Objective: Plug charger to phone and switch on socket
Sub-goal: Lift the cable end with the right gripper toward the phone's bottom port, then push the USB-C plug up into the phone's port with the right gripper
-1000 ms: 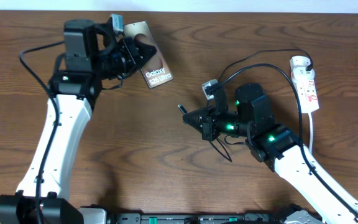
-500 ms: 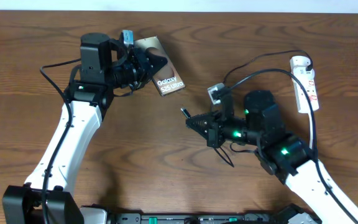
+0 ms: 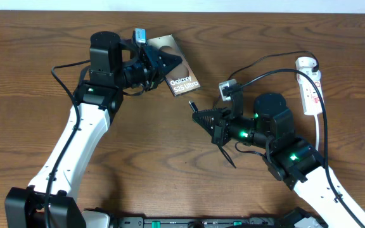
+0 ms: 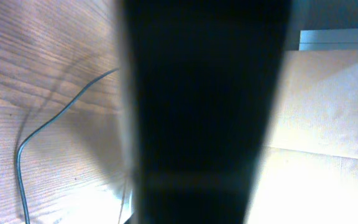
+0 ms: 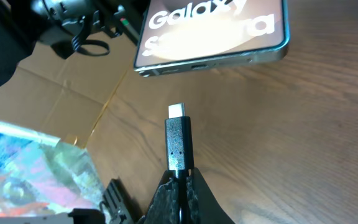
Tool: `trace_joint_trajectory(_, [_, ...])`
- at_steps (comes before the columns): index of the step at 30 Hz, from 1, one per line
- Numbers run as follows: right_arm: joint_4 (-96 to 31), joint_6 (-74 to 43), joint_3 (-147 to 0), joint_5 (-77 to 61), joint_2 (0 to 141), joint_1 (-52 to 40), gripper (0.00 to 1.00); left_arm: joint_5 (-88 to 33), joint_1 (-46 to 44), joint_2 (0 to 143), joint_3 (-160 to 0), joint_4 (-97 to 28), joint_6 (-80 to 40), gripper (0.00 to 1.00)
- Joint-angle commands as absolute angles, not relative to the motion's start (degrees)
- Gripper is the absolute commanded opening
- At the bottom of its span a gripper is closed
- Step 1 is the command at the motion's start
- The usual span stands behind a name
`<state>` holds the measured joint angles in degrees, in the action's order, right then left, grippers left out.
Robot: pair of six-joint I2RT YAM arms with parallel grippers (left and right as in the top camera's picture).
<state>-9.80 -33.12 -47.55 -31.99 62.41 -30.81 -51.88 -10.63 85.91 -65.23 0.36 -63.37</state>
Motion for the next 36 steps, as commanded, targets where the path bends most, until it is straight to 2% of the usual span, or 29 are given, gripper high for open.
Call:
trace_joint_trajectory(1, [-9.6, -34.3, -48.1, -28.8, 62.3, -30.5, 0.01, -54.5, -10.7, 84.6, -65.9, 2.0, -64.4, 0.07])
trace_joint_trajectory(7, [-6.8, -34.3, -48.1, -28.6, 62.3, -30.5, 0.01, -57.7, -10.7, 84.6, -65.9, 6.1, -64.4, 0.07])
trace_joint_trajectory(36, [-4.3, -34.7, -48.1, -29.2, 64.0, -30.5, 0.01, -57.4, -11.7, 84.6, -65.9, 6.4, -63.9, 0.06])
